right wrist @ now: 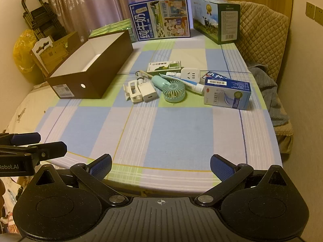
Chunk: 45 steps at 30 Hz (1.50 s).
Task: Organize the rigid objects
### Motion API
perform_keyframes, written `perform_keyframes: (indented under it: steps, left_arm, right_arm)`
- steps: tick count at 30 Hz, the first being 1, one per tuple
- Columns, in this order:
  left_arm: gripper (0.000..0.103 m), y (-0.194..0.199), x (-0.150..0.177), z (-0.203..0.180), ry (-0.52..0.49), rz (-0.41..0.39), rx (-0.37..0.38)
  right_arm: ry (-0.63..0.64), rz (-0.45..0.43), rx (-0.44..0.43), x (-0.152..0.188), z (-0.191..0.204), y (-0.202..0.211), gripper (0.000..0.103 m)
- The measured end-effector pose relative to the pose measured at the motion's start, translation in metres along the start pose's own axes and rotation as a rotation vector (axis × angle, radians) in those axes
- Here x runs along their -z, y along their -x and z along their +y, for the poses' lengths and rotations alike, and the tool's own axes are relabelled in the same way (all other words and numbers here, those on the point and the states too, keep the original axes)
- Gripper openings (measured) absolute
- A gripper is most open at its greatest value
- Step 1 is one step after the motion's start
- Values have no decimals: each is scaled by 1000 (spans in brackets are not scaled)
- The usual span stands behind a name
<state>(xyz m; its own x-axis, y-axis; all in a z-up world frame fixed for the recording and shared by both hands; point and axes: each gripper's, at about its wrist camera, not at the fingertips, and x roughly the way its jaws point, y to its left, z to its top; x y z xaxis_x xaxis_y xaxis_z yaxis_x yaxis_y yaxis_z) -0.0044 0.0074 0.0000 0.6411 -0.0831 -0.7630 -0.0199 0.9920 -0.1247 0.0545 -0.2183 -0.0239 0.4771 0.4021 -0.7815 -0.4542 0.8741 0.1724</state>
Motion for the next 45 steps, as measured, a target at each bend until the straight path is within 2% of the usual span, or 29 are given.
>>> perform_keyframes:
  steps: [29,45]
  left_arm:
    - [89,1,-1,-1,2,3,-5]
    - [89,-3,-3,-18,3,14,-20]
  right_arm:
    - [3,0,-3,0,-3,-1,101]
    - [-1,3,-19,1,-18,1,101]
